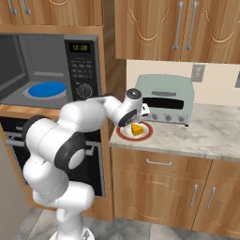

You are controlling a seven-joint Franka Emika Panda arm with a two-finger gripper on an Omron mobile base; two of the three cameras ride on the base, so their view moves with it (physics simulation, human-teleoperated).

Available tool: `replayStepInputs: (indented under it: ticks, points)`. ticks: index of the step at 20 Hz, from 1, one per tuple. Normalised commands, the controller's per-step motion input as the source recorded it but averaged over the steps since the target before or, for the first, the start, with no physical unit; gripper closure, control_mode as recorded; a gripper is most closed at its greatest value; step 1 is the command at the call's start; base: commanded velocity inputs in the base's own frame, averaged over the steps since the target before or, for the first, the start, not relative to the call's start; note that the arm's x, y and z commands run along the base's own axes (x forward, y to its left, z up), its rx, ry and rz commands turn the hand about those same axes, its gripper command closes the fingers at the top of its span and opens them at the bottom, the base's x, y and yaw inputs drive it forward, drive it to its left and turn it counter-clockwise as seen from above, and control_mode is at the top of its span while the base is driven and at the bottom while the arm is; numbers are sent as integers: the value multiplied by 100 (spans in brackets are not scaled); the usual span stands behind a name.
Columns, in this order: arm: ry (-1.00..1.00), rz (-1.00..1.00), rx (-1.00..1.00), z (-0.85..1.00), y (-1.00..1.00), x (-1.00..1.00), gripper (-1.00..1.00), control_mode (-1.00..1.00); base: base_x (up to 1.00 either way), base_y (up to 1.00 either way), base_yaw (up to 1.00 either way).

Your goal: Pick the cheese from the counter and place it in the microwave. Then turn on the microwave.

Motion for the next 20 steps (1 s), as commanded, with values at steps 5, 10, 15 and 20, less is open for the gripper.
replayStepInputs:
  ticks: [5,10,15,20]
  points:
    - [0,2,0,-14,-1,19,-100,-100,0,0,0]
    - [0,1,0,-13,-3,16,-100,-100,0,0,0]
    - [1,1,0,-14,-2,20,-100,-100,0,0,0]
    - [1,2,0,-11,0,16,-100,-100,0,0,0]
